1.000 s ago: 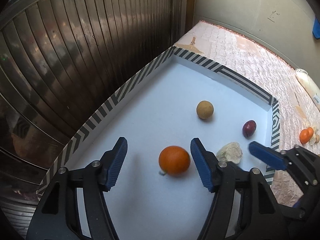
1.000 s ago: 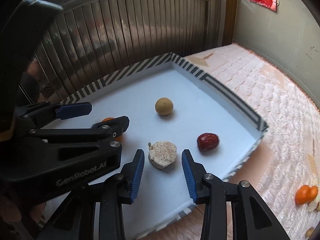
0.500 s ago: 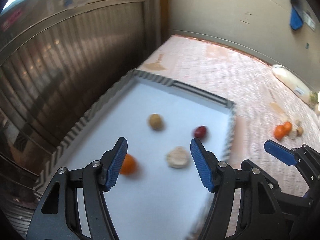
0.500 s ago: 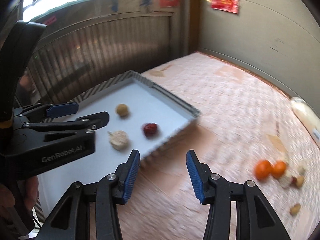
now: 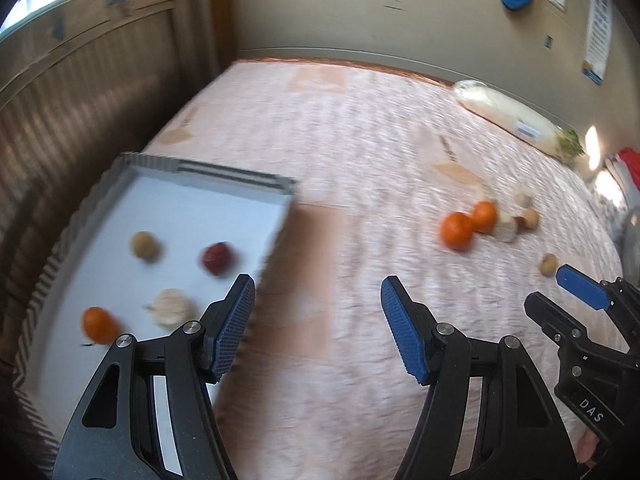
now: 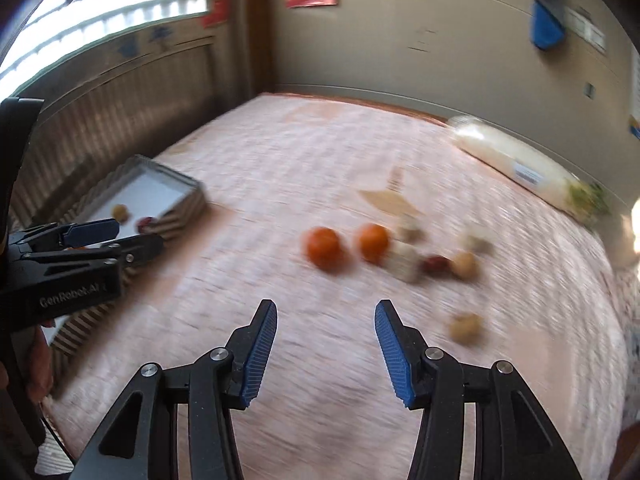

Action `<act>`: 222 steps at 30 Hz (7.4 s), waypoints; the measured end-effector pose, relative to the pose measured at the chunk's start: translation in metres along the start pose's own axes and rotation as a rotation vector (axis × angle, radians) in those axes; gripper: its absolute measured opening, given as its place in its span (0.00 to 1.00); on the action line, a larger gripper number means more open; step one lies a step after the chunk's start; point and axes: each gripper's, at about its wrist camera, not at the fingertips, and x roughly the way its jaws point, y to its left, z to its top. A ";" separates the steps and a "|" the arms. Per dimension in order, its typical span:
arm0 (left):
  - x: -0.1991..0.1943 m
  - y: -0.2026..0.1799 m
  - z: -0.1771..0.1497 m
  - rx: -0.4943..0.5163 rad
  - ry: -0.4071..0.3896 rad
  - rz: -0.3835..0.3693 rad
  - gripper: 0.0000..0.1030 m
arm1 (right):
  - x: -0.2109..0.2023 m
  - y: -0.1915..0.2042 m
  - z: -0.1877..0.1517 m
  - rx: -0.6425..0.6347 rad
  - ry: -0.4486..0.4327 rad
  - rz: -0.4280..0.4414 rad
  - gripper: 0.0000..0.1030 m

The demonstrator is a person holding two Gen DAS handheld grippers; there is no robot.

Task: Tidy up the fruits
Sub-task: 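Return both tools to the bed and grasp the round brown ball with the right gripper, then grasp an orange with the left gripper while the right gripper carries the brown ball toward the tray, then lower the orange and brown ball into the white tray and open both grippers, then move both open tools back over the remaining items on the bed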

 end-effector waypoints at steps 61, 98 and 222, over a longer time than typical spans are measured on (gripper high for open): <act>0.089 -0.099 0.032 0.162 0.087 -0.128 0.31 | 0.037 -0.101 -0.028 0.160 0.045 -0.040 0.24; -0.003 0.000 -0.005 0.051 -0.038 -0.005 0.31 | 0.011 0.024 -0.001 0.005 -0.023 0.075 0.24; 0.045 -0.093 0.029 0.118 0.043 -0.071 0.57 | 0.039 -0.089 -0.007 0.130 0.036 0.016 0.35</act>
